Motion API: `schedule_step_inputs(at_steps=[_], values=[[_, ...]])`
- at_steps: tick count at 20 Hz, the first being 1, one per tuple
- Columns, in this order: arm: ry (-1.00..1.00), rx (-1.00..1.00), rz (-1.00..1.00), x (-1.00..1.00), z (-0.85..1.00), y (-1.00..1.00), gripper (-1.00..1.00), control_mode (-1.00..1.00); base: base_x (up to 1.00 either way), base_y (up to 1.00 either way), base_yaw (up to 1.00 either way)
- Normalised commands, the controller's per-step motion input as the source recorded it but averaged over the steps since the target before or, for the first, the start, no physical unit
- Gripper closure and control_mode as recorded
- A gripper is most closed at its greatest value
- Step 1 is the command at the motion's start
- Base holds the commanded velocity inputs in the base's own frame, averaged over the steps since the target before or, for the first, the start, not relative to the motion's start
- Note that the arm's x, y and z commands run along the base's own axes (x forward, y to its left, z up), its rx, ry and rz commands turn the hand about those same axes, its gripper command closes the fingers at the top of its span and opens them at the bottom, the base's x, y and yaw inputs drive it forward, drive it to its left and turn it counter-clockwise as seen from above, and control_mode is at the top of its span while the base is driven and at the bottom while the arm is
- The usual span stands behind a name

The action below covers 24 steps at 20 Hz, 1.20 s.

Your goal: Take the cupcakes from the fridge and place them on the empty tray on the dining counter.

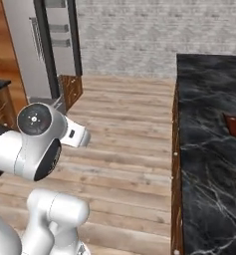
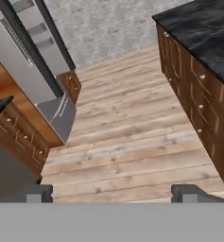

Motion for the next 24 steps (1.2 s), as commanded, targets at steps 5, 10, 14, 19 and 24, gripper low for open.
schedule_step_inputs(at_steps=[5, 10, 14, 19, 24], values=[[0.0, 0.0, 0.0, 0.0, 0.0, 0.0, -1.0, 1.0, 1.0, 0.02, 0.45], [0.0, 0.0, 0.0, 0.0, 0.0, 0.0, -1.0, 1.0, 1.0, -0.13, 0.5], [0.0, 0.0, 0.0, 0.0, 0.0, 0.0, -1.0, 1.0, 1.0, -0.69, 0.22], [0.0, 0.0, 0.0, 0.0, 0.0, 0.0, -1.0, 1.0, 1.0, -0.53, 0.29], [0.0, 0.0, 0.0, 0.0, 0.0, 0.0, -1.0, 1.0, 1.0, -0.7, 0.39]])
